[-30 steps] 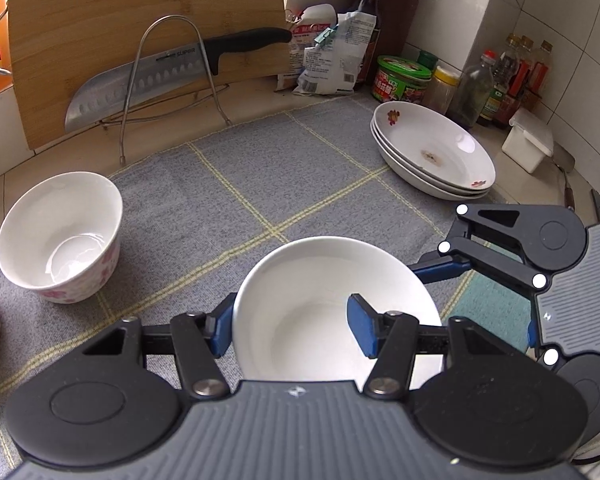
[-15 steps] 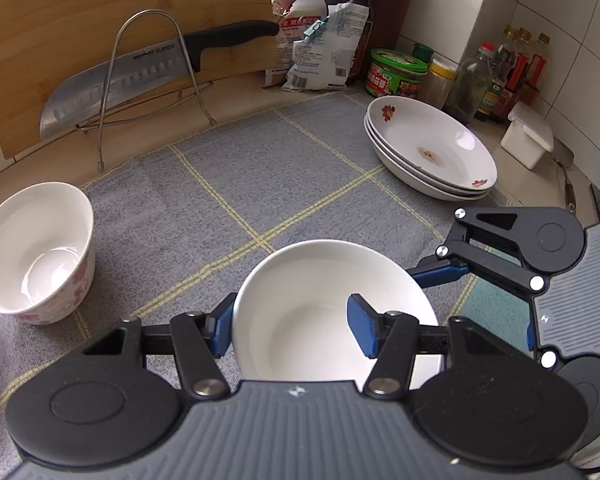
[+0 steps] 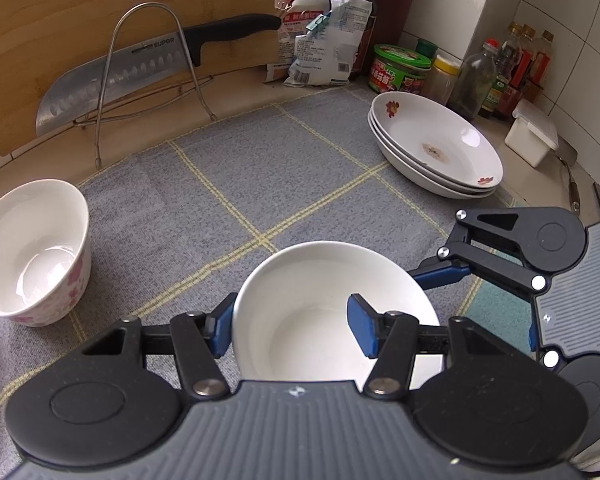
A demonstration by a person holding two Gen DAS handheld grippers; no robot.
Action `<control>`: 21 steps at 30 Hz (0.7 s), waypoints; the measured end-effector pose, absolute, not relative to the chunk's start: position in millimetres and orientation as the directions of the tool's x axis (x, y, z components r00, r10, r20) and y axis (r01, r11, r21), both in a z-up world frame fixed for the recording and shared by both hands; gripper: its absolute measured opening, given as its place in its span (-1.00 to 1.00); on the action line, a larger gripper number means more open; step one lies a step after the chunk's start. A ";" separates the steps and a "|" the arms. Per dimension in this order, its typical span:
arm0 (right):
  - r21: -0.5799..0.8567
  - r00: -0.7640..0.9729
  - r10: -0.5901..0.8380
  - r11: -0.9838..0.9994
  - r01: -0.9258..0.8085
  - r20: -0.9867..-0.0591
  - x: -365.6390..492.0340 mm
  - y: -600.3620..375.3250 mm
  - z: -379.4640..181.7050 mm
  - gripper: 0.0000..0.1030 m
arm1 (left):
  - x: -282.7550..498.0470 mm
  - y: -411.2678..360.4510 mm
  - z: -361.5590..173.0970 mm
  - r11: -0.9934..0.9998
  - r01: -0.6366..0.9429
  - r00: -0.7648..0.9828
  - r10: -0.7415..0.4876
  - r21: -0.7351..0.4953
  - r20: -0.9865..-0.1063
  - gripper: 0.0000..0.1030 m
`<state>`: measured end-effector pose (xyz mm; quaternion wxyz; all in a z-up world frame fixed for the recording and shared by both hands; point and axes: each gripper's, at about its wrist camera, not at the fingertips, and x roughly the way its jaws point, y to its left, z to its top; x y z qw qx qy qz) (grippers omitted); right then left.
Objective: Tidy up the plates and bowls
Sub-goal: 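Lift the white bowl with the left tool and carry it toward the plate stack, then lower the white bowl onto the towel and open the left tool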
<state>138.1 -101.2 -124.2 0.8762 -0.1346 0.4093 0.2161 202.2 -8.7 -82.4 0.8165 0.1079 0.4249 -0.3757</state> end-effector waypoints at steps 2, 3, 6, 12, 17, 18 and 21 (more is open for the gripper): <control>-0.055 0.570 0.271 0.870 -0.489 -0.776 139.2 -101.8 -123.9 0.74 | 202.3 -9.1 -82.6 0.694 0.706 0.359 -0.521 -0.141 -0.774 0.11; -0.053 0.569 0.273 0.870 -0.489 -0.776 139.8 -102.0 -123.8 0.74 | 202.5 -9.1 -82.7 0.695 0.705 0.360 -0.521 -0.140 -0.774 0.13; -0.045 0.566 0.277 0.872 -0.488 -0.776 141.2 -102.7 -123.5 0.76 | 201.3 -10.9 -81.8 0.693 0.708 0.362 -0.523 -0.137 -0.772 0.27; -0.025 0.580 0.301 0.874 -0.485 -0.757 141.4 -105.0 -116.9 1.00 | 192.7 -9.2 -68.6 0.699 0.711 0.440 -0.532 -0.082 -0.724 0.83; -0.025 0.582 0.307 0.870 -0.492 -0.753 137.4 -104.5 -112.8 1.00 | 183.2 2.0 -57.4 0.727 0.685 0.513 -0.523 -0.043 -0.681 0.86; -0.018 0.582 0.314 0.870 -0.493 -0.750 136.8 -105.2 -111.1 1.00 | 181.5 5.6 -55.5 0.736 0.675 0.527 -0.519 -0.039 -0.674 0.86; -0.011 0.592 0.320 0.874 -0.486 -0.740 134.9 -107.3 -104.7 1.00 | 175.7 15.7 -50.7 0.768 0.641 0.574 -0.491 -0.015 -0.655 0.86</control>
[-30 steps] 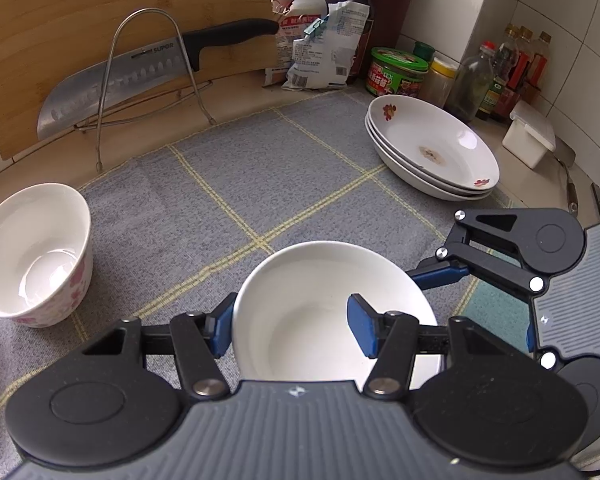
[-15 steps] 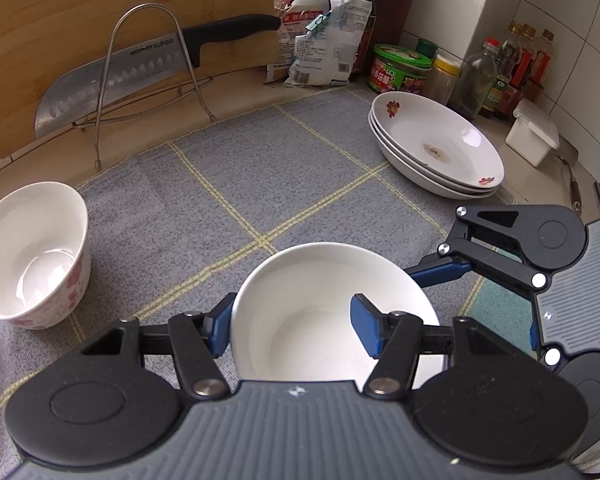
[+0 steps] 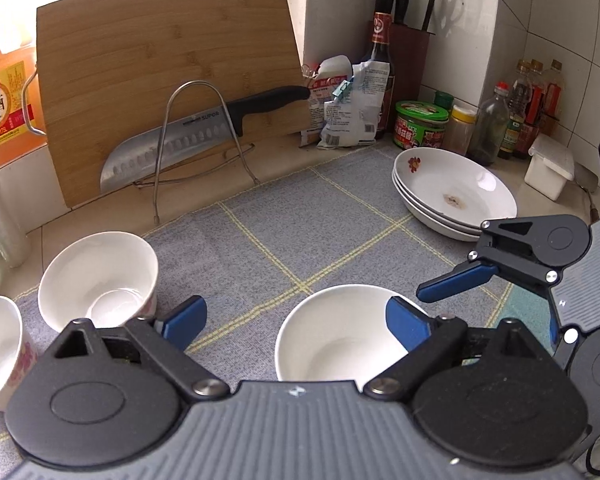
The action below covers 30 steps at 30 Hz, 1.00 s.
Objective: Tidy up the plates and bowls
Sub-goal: 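Lower the white bowl onto the towel and open the left tool, then move the right tool toward the pink-floral bowl by the jar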
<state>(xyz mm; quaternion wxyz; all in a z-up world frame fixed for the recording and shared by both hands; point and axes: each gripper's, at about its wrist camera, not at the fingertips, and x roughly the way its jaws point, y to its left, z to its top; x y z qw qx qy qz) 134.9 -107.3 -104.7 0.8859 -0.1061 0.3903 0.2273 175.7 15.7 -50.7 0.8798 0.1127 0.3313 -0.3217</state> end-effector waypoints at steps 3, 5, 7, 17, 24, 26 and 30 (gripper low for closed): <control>-0.009 0.601 0.320 0.879 -0.478 -0.732 132.4 -109.8 -98.6 1.00 | 169.1 26.6 -47.0 0.809 0.587 0.632 -0.445 0.017 -0.634 0.86; -0.012 0.606 0.316 0.881 -0.473 -0.730 131.4 -110.1 -96.4 1.00 | 166.0 36.5 -45.6 0.837 0.548 0.656 -0.425 0.005 -0.623 0.87; -0.020 0.609 0.308 0.882 -0.471 -0.731 131.8 -110.3 -95.2 1.00 | 163.3 46.3 -45.9 0.862 0.506 0.677 -0.399 -0.002 -0.619 0.87; -0.068 0.619 0.286 0.873 -0.483 -0.732 136.5 -95.8 -85.4 1.00 | 159.4 91.0 -53.0 0.924 0.383 0.745 -0.302 0.010 -0.595 0.87; -0.099 0.629 0.234 0.889 -0.448 -0.741 152.3 -75.3 -78.4 1.00 | 164.3 105.9 -68.7 0.914 0.396 0.761 -0.276 0.083 -0.587 0.90; -0.112 0.630 0.208 0.897 -0.429 -0.748 157.7 -70.0 -77.8 1.00 | 165.4 106.6 -73.2 0.904 0.414 0.764 -0.281 0.106 -0.581 0.90; -0.136 0.635 0.174 0.903 -0.408 -0.753 168.1 -60.0 -73.8 1.00 | 170.9 103.5 -77.3 0.898 0.424 0.764 -0.285 0.118 -0.579 0.90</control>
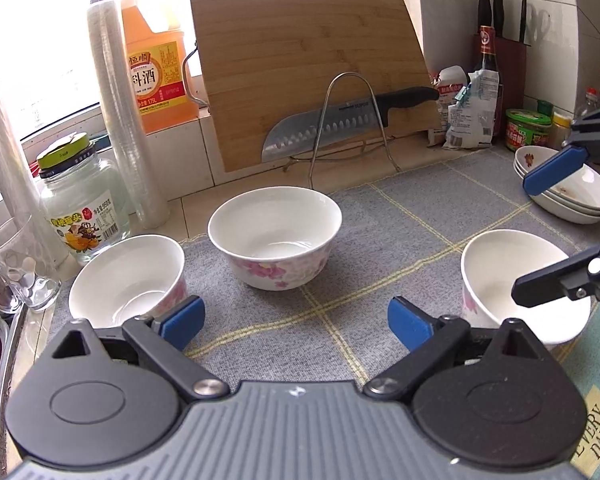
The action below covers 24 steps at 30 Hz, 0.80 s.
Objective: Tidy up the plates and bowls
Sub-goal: 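Move the right tool toward the pink-floral bowl by the jar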
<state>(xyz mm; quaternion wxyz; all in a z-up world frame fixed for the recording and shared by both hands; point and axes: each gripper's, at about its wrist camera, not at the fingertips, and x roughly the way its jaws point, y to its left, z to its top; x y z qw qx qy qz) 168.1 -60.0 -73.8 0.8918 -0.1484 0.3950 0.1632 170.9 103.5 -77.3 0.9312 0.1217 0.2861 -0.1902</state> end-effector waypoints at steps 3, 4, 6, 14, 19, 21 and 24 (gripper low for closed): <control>-0.132 0.630 0.175 0.903 -0.409 -0.757 176.6 -57.1 -69.7 1.00 | 178.1 100.4 -80.9 0.906 0.410 0.758 -0.276 0.102 -0.591 0.90; -0.129 0.626 0.178 0.902 -0.413 -0.760 180.7 -56.6 -68.1 1.00 | 179.4 98.9 -82.0 0.910 0.402 0.760 -0.269 0.101 -0.592 0.90; -0.132 0.618 0.180 0.896 -0.425 -0.765 188.8 -56.5 -66.4 1.00 | 184.5 95.7 -86.5 0.917 0.385 0.759 -0.254 0.100 -0.599 0.90; -0.116 0.581 0.221 0.866 -0.486 -0.783 228.7 -65.2 -66.7 1.00 | 203.6 77.1 -115.2 0.933 0.343 0.702 -0.181 0.104 -0.688 0.90; -0.106 0.567 0.246 0.850 -0.516 -0.787 246.1 -70.0 -69.6 1.00 | 212.7 84.9 -121.5 0.948 0.316 0.673 -0.211 0.018 -0.709 1.00; -0.103 0.559 0.255 0.843 -0.529 -0.789 250.3 -71.1 -71.3 1.00 | 211.8 86.9 -123.1 0.946 0.325 0.685 -0.218 0.023 -0.695 1.00; -0.098 0.547 0.267 0.831 -0.548 -0.794 258.8 -72.8 -73.5 1.00 | 211.0 88.4 -124.6 0.945 0.327 0.692 -0.224 0.022 -0.686 1.00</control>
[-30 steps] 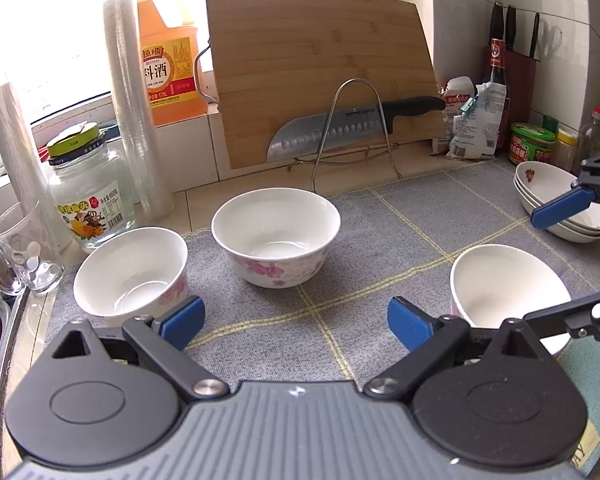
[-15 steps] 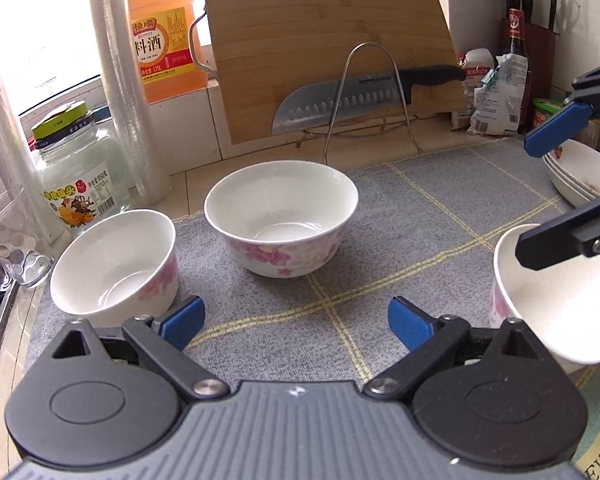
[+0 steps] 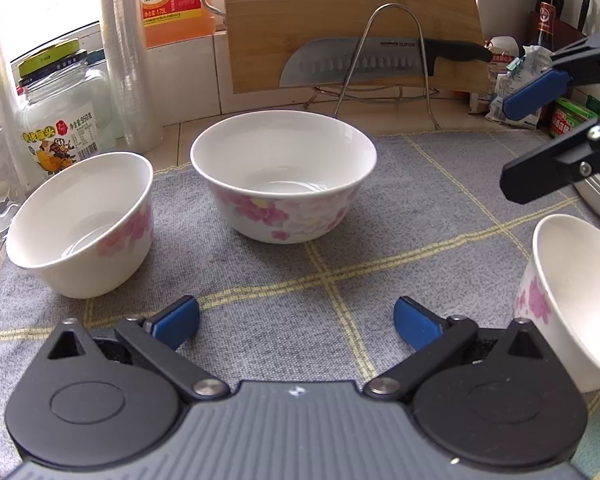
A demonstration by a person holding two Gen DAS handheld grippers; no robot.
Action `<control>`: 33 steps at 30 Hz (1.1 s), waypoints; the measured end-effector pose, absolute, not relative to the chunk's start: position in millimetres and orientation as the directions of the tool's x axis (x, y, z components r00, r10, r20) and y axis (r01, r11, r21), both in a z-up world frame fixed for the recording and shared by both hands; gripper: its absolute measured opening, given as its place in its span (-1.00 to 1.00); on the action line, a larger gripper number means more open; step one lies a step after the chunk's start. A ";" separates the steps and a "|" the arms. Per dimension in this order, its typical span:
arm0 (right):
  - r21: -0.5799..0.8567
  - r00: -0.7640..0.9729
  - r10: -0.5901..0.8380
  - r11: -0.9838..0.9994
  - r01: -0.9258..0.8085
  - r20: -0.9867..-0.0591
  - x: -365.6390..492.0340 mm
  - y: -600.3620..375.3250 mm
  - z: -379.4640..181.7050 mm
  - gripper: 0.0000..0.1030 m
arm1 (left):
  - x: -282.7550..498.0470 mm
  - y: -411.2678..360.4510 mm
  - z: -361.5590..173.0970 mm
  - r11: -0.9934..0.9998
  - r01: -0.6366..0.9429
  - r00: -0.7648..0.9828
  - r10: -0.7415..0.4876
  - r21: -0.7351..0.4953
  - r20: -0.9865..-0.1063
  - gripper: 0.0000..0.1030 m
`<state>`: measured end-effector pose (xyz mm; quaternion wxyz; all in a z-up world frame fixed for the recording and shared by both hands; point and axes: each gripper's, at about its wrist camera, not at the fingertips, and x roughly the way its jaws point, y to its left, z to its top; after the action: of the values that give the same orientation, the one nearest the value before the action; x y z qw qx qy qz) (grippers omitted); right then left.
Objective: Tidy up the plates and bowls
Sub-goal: 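Move the right tool toward the pink-floral bowl by the jar, then close the right tool on the rim of the pink-floral bowl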
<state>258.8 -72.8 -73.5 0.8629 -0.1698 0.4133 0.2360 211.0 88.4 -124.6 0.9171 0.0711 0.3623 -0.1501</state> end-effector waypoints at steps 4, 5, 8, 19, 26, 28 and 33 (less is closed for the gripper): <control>-0.072 0.520 0.294 0.817 -0.572 -0.802 274.3 -72.3 -76.5 1.00 | 216.2 81.7 -119.9 0.952 0.304 0.685 -0.188 0.043 -0.704 0.99; -0.064 0.512 0.302 0.812 -0.580 -0.804 278.1 -71.1 -77.2 1.00 | 215.6 78.9 -118.4 0.952 0.301 0.700 -0.175 0.063 -0.692 0.98; -0.045 0.488 0.328 0.793 -0.608 -0.809 288.8 -66.1 -79.2 1.00 | 220.2 72.7 -114.9 0.945 0.318 0.712 -0.185 0.077 -0.677 0.98; 0.048 0.371 0.429 0.705 -0.708 -0.823 331.4 -42.9 -88.4 1.00 | 238.3 66.0 -110.6 0.949 0.296 0.751 -0.163 0.106 -0.640 0.98; 0.112 0.318 0.478 0.676 -0.728 -0.819 357.8 -29.8 -93.2 1.00 | 242.4 62.9 -110.0 0.945 0.303 0.764 -0.163 0.124 -0.625 0.95; 0.119 0.309 0.485 0.668 -0.734 -0.818 365.0 -24.7 -94.8 1.00 | 244.2 62.5 -109.5 0.943 0.307 0.765 -0.166 0.126 -0.623 0.95; 0.129 0.290 0.492 0.655 -0.744 -0.821 376.8 -15.5 -100.5 0.99 | 245.6 62.7 -106.8 0.945 0.300 0.775 -0.164 0.128 -0.610 0.94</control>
<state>376.8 -15.5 -100.5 0.7909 -0.1404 0.4495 0.3909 245.6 62.7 -106.8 0.9357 0.1096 0.3115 -0.1239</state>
